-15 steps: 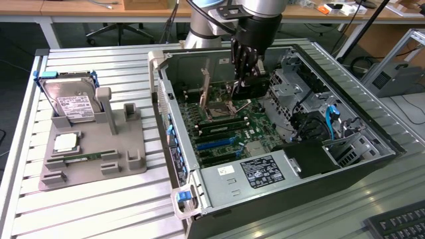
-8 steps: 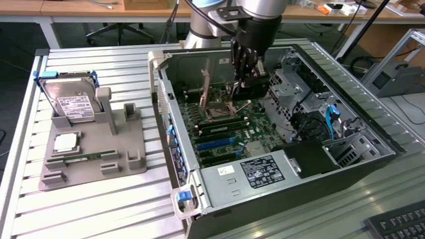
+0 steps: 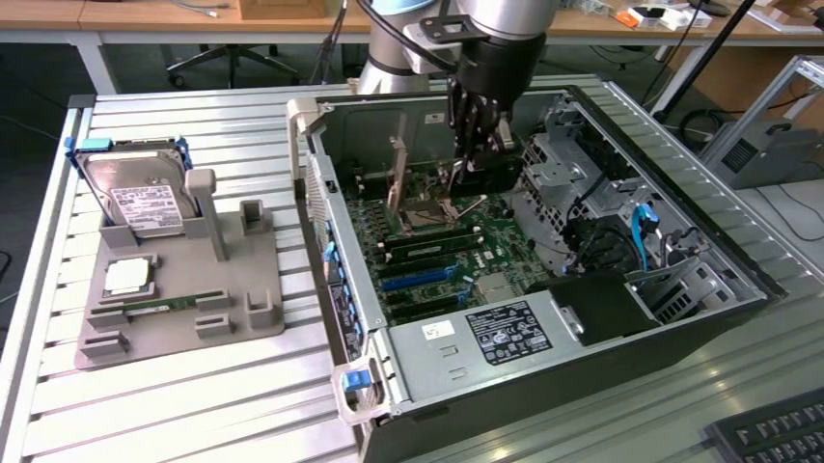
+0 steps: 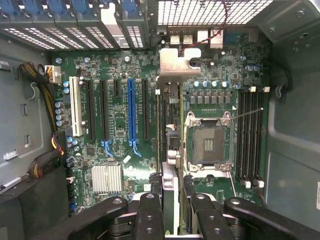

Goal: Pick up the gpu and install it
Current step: 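Insert the gpu into the slot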

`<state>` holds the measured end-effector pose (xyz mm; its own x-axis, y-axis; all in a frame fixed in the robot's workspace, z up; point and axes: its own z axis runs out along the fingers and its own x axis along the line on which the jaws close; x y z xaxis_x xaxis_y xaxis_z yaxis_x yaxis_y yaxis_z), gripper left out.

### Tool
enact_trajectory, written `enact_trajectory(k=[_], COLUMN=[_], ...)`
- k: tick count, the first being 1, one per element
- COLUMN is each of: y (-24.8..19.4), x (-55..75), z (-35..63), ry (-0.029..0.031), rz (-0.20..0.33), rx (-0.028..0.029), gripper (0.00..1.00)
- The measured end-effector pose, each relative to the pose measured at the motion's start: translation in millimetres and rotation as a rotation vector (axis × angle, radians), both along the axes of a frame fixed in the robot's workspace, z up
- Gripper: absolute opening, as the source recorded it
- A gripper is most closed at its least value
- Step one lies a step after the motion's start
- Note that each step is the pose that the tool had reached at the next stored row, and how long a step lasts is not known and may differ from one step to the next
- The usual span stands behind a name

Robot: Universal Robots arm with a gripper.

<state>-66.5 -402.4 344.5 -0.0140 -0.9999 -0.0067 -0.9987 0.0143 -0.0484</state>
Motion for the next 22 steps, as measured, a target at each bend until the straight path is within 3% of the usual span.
enact_trajectory(k=[22], y=[-2.7], x=[0.0], z=[-5.8], ry=[0.0], rz=[0.0], rx=[0.0], gripper=[0.27])
